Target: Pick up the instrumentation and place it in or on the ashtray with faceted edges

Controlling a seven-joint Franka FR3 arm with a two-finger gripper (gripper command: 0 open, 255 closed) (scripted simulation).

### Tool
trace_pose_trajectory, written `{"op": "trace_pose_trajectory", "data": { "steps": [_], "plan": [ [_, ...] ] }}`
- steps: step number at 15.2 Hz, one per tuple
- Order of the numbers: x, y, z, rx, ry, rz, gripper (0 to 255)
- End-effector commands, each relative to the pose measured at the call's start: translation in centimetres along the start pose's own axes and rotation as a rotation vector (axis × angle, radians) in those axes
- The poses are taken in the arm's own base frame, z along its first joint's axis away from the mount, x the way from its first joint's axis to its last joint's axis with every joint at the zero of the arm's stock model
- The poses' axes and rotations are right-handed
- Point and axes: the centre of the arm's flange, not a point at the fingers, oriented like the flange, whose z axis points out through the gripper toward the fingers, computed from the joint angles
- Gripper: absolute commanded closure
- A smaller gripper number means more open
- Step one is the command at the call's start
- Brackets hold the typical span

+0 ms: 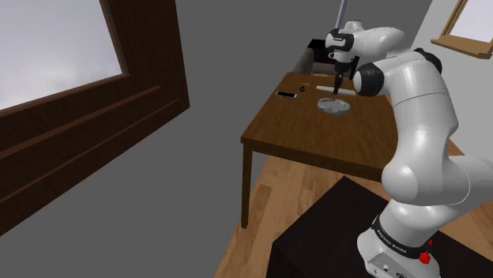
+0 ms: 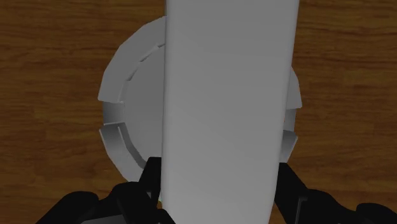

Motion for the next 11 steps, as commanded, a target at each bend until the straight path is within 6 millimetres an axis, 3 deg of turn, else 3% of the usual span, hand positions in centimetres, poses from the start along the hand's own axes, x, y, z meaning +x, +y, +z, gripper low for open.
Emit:
{"op": "trace_pose_trajectory", "data": {
  "steps": [1,11],
  "plan": [
    [-1.3,1.1,0.6,0.003,-0.001,-0.003,255],
    [-1.2,1.0,5.9,0.003,-0.001,-0.003,255]
  ]
}}
